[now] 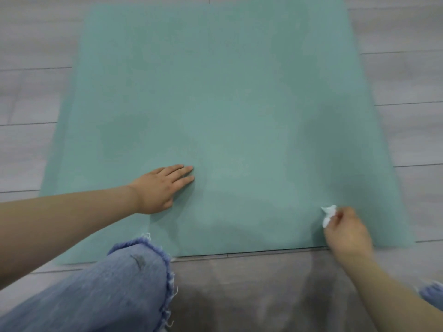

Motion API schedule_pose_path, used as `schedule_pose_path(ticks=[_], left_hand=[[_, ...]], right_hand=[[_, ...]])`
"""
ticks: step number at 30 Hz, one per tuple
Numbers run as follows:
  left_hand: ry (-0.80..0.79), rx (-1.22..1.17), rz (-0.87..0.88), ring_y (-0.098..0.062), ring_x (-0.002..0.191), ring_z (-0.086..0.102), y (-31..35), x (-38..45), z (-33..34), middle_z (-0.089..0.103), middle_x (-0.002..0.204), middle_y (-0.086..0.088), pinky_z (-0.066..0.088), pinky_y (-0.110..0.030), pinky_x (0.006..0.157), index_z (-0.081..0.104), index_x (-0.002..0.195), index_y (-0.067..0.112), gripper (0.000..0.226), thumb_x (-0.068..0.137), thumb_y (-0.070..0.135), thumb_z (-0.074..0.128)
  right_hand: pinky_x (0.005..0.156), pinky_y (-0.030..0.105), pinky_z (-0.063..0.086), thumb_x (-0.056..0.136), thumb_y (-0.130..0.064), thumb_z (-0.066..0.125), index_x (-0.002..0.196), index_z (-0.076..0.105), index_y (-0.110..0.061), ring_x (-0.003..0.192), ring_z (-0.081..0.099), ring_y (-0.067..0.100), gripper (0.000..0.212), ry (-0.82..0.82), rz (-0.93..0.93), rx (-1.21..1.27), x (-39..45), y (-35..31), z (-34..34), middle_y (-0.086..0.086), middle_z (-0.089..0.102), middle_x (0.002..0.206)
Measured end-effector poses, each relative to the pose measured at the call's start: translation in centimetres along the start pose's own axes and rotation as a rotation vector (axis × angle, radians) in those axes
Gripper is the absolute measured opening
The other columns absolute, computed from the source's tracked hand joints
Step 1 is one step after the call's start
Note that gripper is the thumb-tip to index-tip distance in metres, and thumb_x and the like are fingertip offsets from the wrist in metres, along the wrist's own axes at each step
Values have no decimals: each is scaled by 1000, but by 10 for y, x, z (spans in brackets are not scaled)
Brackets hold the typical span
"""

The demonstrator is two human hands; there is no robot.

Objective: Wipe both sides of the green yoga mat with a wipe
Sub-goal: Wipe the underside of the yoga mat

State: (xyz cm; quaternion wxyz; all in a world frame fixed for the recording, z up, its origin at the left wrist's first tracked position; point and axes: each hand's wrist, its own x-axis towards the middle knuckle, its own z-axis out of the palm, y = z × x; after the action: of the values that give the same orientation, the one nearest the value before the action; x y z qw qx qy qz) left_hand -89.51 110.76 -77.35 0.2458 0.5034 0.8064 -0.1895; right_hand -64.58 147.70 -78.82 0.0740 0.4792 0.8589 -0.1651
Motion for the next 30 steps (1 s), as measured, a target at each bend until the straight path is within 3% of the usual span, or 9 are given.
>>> schedule_pose_path(ticks=[5, 9, 11, 13, 17, 19, 23, 26, 30], left_hand=[[36, 18, 20, -28, 130, 53, -5, 0, 3, 45, 151, -10, 49, -37, 98, 50, 143, 14, 91, 58, 31, 79], [1, 77, 7, -23, 152, 12, 0, 6, 3, -1, 166, -5, 19, -34, 120, 8, 158, 21, 83, 89, 33, 54], [-49, 77, 7, -20, 152, 1, -2, 6, 1, -14, 165, -1, 11, -31, 121, -4, 157, 24, 80, 95, 36, 44], [-32, 59, 17, -21, 152, 3, -1, 5, 1, -12, 165, -1, 13, -32, 121, -2, 157, 24, 79, 94, 37, 44], [0, 80, 9, -22, 150, 11, 1, 9, -1, -3, 165, -1, 21, -33, 118, 7, 156, 25, 74, 93, 37, 43], [59, 100, -6, -24, 146, 24, 0, 12, -1, 11, 164, -4, 30, -34, 113, 20, 154, 24, 73, 88, 36, 50], [97, 36, 36, -31, 111, 62, -4, 14, 3, 57, 135, -10, 56, -36, 80, 53, 126, 18, 82, 51, 31, 80], [112, 49, 51, -30, 115, 60, -3, 15, 4, 54, 139, -9, 56, -35, 81, 54, 129, 17, 79, 55, 32, 79], [113, 45, 44, -25, 138, 41, -1, 14, 1, 31, 159, -4, 46, -35, 100, 43, 145, 18, 72, 78, 32, 63]], right_hand=[[81, 38, 49, 88, -11, 54, 99, 61, -10, 94, 64, 35, 12, -90, -305, 133, -64, -69, 66, 16, 68, 99], [68, 33, 51, 79, -17, 61, 98, 58, -16, 82, 64, 31, 19, -418, -883, 18, -135, -144, 99, 8, 67, 90], [55, 29, 49, 68, -18, 64, 89, 55, -18, 67, 64, 28, 23, -365, -968, 64, -122, -138, 91, 4, 65, 77], [50, 29, 48, 72, -22, 54, 83, 56, -17, 62, 63, 28, 12, -217, -883, 52, -90, -100, 73, 5, 65, 71], [70, 43, 49, 92, -17, 45, 91, 57, -7, 85, 63, 42, 15, -18, -173, 50, -19, 4, 11, 26, 65, 92], [75, 45, 48, 91, -18, 43, 92, 55, -5, 89, 62, 44, 18, 109, -14, 73, -16, 17, 13, 29, 63, 95], [69, 31, 49, 81, -9, 56, 91, 61, -15, 78, 65, 28, 13, -136, -503, 125, -103, -68, 82, 7, 68, 85], [50, 21, 46, 62, -30, 78, 82, 62, -24, 58, 62, 14, 27, -284, -991, 15, -153, -130, 108, -6, 64, 69], [52, 23, 45, 71, -30, 65, 86, 58, -26, 60, 61, 16, 17, -210, -1021, 20, -108, -82, 80, -6, 63, 71]])
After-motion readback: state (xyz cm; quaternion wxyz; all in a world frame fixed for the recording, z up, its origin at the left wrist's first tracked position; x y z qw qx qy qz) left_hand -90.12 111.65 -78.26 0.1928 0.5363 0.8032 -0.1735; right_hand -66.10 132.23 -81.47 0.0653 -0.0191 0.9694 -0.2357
